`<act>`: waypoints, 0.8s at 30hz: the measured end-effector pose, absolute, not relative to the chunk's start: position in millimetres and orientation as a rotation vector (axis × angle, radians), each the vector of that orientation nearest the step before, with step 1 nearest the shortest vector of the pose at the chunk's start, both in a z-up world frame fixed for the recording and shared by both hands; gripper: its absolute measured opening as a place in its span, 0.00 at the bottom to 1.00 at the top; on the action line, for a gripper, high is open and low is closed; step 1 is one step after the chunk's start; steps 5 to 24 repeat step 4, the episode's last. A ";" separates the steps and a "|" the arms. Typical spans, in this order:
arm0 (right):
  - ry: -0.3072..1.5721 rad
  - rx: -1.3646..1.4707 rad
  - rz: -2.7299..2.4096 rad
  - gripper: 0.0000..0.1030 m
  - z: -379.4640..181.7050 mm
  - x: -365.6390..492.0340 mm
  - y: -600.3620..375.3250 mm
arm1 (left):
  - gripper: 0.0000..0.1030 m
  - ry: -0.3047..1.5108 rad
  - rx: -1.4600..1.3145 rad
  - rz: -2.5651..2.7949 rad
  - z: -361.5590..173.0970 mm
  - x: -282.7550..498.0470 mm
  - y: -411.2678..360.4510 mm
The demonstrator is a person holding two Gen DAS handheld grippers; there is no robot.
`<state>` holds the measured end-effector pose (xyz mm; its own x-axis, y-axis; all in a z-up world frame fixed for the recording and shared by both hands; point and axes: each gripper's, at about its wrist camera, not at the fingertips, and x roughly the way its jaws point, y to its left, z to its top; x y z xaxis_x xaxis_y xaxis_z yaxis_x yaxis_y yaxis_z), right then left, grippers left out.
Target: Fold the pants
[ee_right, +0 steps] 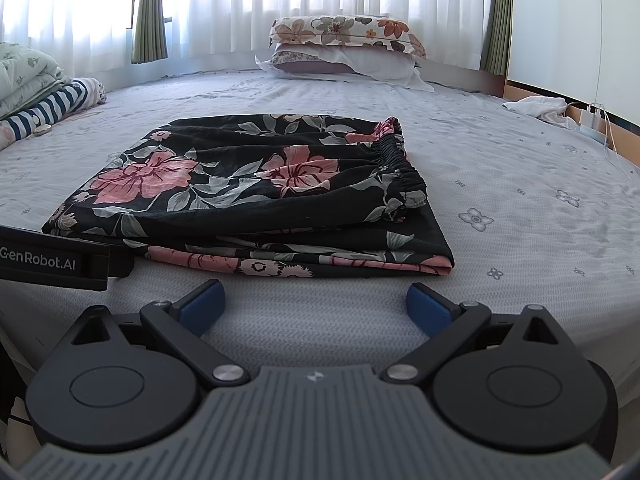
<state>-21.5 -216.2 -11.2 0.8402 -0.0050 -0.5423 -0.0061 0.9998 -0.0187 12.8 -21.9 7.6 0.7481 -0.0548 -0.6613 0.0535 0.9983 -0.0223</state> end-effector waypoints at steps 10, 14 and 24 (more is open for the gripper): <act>0.572 -0.021 0.000 0.99 -11.3 -21.6 -216.3 | 1.00 0.716 0.006 -0.064 6.5 12.6 -21.9; 0.572 -0.021 0.000 0.99 -11.3 -21.6 -216.3 | 1.00 0.716 0.006 -0.064 6.5 12.6 -21.9; 0.572 -0.021 0.000 0.99 -11.3 -21.6 -216.3 | 1.00 0.716 0.006 -0.064 6.5 12.6 -21.9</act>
